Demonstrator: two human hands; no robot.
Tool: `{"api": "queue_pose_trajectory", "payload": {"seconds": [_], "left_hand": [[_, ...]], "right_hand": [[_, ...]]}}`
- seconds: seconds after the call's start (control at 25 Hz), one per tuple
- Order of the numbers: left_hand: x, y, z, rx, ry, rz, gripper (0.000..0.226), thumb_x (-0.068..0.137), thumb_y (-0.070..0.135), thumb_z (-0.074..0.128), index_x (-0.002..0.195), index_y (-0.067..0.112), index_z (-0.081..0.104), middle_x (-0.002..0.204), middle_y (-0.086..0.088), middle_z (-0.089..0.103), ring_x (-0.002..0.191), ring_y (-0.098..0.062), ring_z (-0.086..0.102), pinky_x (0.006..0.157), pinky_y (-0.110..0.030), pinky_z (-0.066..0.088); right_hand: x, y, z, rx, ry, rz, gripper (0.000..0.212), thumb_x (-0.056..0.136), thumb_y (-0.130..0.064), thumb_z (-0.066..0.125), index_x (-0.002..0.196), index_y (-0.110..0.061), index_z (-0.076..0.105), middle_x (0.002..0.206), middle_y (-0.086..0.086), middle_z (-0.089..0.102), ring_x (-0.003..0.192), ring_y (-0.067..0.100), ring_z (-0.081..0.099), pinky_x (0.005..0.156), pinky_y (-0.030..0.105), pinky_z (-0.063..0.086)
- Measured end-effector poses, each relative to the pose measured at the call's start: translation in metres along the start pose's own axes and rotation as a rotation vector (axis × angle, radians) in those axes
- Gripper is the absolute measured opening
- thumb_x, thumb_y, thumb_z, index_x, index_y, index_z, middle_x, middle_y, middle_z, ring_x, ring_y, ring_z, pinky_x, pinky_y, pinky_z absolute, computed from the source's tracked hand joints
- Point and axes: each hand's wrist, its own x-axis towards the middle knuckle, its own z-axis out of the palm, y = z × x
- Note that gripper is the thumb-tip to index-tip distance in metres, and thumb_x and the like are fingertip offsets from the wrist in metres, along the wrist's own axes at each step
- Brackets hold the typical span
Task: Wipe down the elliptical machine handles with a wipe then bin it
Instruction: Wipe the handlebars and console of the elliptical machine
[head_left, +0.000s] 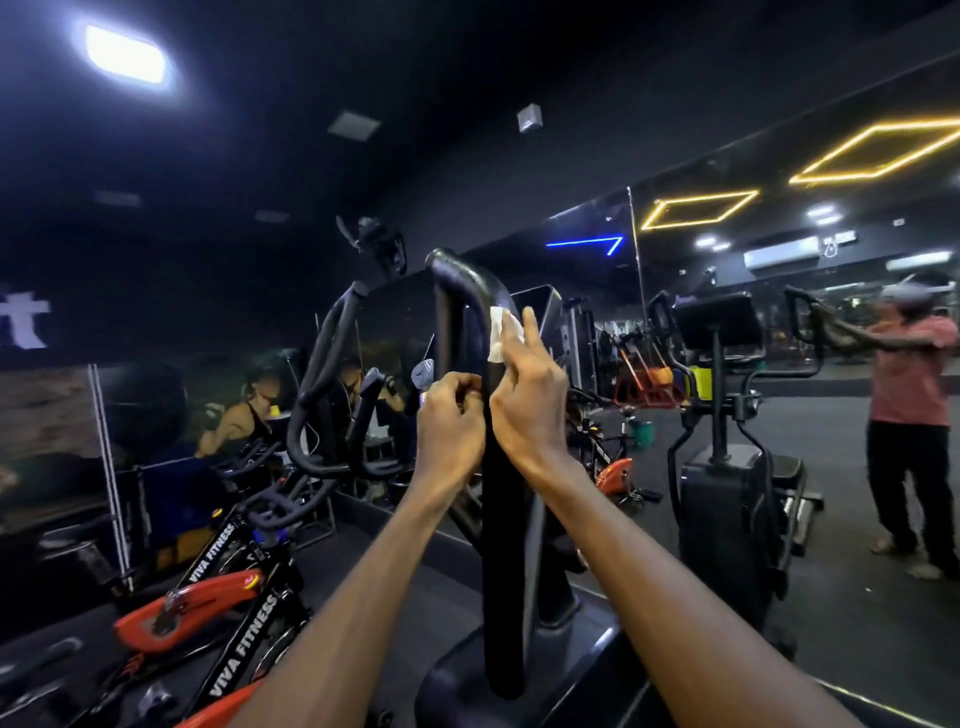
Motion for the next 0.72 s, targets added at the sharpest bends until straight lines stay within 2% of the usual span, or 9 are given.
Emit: {"api": "queue_pose_trajectory", "payload": {"seconds": [0.12,0.28,0.36,0.44,0.52,0.6,0.64,0.72], "left_hand": [[0.007,0.011,0.003,-0.025,0.067,0.024,0.019,0.097,0.013,0.05,0.108,0.016,0.065,0.107,-0.002,0.066,0.098,-0.014,0.062,0.09,-0.027,0.049],[0.025,0.029,0.012,-0.015,0.153,0.053,0.017,0.097,0.021,0.05,0.107,0.016,0.061,0.109,-0.005,0.063,0.099,-0.017,0.06,0.089,-0.033,0.049],[0.031,0.035,0.015,-0.016,0.173,0.04,0.016,0.097,0.024,0.049,0.106,0.016,0.06,0.107,-0.005,0.063,0.097,-0.017,0.061,0.088,-0.036,0.051],[0.036,0.036,0.014,-0.004,0.172,0.045,0.015,0.096,0.028,0.05,0.103,0.018,0.06,0.105,-0.005,0.064,0.095,-0.018,0.062,0.087,-0.04,0.052],[0.04,0.034,0.01,0.018,0.169,0.054,0.013,0.096,0.028,0.052,0.1,0.019,0.06,0.103,-0.005,0.065,0.092,-0.017,0.061,0.085,-0.04,0.052],[0.043,0.035,0.007,0.043,0.163,0.058,0.008,0.095,0.026,0.054,0.094,0.021,0.06,0.101,-0.006,0.064,0.089,-0.017,0.061,0.079,-0.035,0.051],[0.046,0.036,0.005,0.057,0.159,0.066,0.007,0.095,0.025,0.054,0.092,0.022,0.06,0.101,-0.006,0.064,0.087,-0.016,0.06,0.076,-0.03,0.049],[0.051,0.039,0.001,0.073,0.174,0.099,0.004,0.094,0.022,0.057,0.091,0.021,0.06,0.103,-0.006,0.063,0.082,-0.008,0.058,0.072,-0.014,0.044]], "right_hand": [[-0.02,0.012,-0.002,0.031,-0.043,-0.048,0.053,0.095,0.001,0.042,0.146,-0.012,0.048,0.155,0.019,0.036,0.137,0.032,0.046,0.113,0.038,0.039],[0.039,0.007,-0.005,0.132,-0.081,-0.103,0.041,0.098,-0.007,0.045,0.137,-0.009,0.058,0.148,0.022,0.045,0.141,0.027,0.041,0.115,0.034,0.035],[0.053,0.008,-0.009,0.131,-0.109,-0.134,0.039,0.097,-0.004,0.046,0.133,-0.008,0.061,0.148,0.021,0.046,0.142,0.024,0.04,0.114,0.035,0.035],[0.047,0.017,-0.01,0.122,-0.17,-0.243,0.04,0.093,0.003,0.048,0.128,-0.005,0.064,0.147,0.02,0.047,0.142,0.018,0.035,0.118,0.037,0.031],[0.063,0.022,-0.009,0.156,-0.232,-0.353,0.04,0.088,0.007,0.045,0.119,-0.003,0.069,0.141,0.022,0.055,0.141,0.021,0.037,0.119,0.034,0.03],[0.097,0.022,-0.006,0.245,-0.266,-0.24,0.043,0.088,0.007,0.04,0.112,-0.005,0.073,0.13,0.02,0.064,0.136,0.025,0.049,0.115,0.026,0.033],[0.108,0.02,-0.006,0.252,-0.276,-0.158,0.044,0.09,0.006,0.04,0.115,-0.008,0.073,0.13,0.016,0.065,0.133,0.023,0.052,0.113,0.023,0.035],[0.11,0.017,-0.004,0.239,-0.264,-0.144,0.046,0.089,0.005,0.04,0.116,-0.012,0.073,0.132,0.011,0.065,0.132,0.014,0.052,0.113,0.021,0.035]]}}
